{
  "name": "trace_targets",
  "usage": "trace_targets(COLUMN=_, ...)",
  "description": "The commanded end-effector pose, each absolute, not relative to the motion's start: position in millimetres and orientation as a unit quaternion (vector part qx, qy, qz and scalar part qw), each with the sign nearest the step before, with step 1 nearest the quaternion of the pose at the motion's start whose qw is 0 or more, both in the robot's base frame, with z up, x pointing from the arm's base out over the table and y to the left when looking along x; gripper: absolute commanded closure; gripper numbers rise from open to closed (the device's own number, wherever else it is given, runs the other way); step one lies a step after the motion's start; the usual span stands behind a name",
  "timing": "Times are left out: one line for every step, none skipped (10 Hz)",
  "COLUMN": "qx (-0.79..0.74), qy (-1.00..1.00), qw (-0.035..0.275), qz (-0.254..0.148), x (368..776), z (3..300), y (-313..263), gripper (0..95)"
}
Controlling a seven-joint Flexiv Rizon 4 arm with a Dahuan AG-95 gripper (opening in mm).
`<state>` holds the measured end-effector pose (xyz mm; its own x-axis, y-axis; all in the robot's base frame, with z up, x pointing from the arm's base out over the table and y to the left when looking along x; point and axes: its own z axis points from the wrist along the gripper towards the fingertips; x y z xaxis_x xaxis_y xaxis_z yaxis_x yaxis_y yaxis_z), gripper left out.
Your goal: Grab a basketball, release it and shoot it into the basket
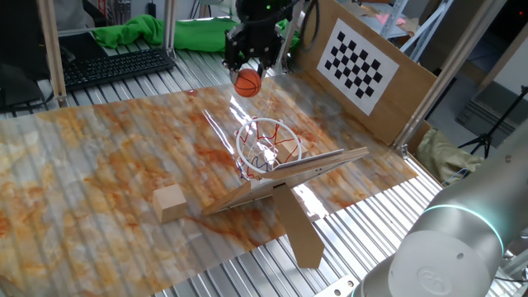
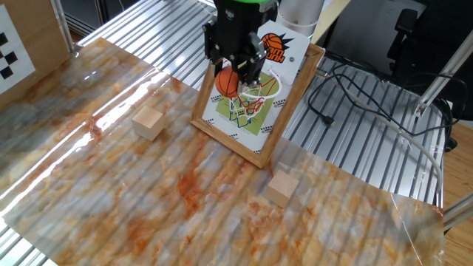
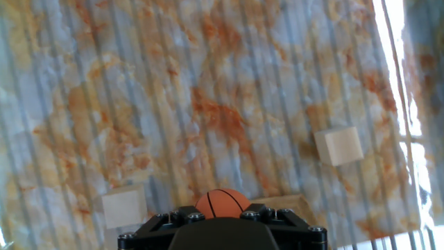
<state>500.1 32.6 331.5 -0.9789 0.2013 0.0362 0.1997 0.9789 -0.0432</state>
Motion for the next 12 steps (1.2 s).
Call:
trace_targets(qx=-0.104, qy=-0.994, qw=0.018, qz=0.017, x=500.1, z=331.2, y=32.2, gripper=95.0)
trace_targets(qx=-0.108, qy=-0.994, qw=0.016, qz=0.016, x=500.1, z=331.2, y=32.2, gripper=95.0)
trace_targets(qx=-0.107, qy=-0.994, qw=0.022, qz=0.013, x=500.1, z=331.2, y=32.2, gripper=95.0)
trace_targets(qx=-0.106, qy=-0.994, qw=0.031, qz=0.014, x=500.1, z=331.2, y=32.2, gripper=95.0)
trace_targets(qx=-0.107, qy=-0.994, qw=0.033, qz=0.013, x=500.1, z=331.2, y=32.2, gripper=95.0)
trace_targets(qx=-0.105, qy=-0.994, qw=0.036, qz=0.015, x=500.1, z=331.2, y=32.2, gripper=95.0)
trace_targets(qx=-0.103, qy=-0.994, qw=0.036, qz=0.015, x=497.8, z=332.2, y=31.3, gripper=95.0)
trace_targets(qx=-0.103, qy=-0.994, qw=0.038, qz=0.018, x=489.3, z=335.1, y=29.2, gripper=95.0)
trace_targets(qx=-0.101, qy=-0.994, qw=0.038, qz=0.019, x=482.2, z=336.2, y=27.5, gripper=95.0)
trace_targets(qx=-0.101, qy=-0.994, qw=0.035, qz=0.018, x=475.0, z=337.7, y=25.2, gripper=95.0)
trace_targets(qx=-0.099, qy=-0.994, qw=0.034, qz=0.016, x=466.9, z=340.3, y=21.8, gripper=95.0)
trace_targets(qx=-0.098, qy=-0.994, qw=0.034, qz=0.015, x=463.0, z=342.8, y=19.9, gripper=95.0)
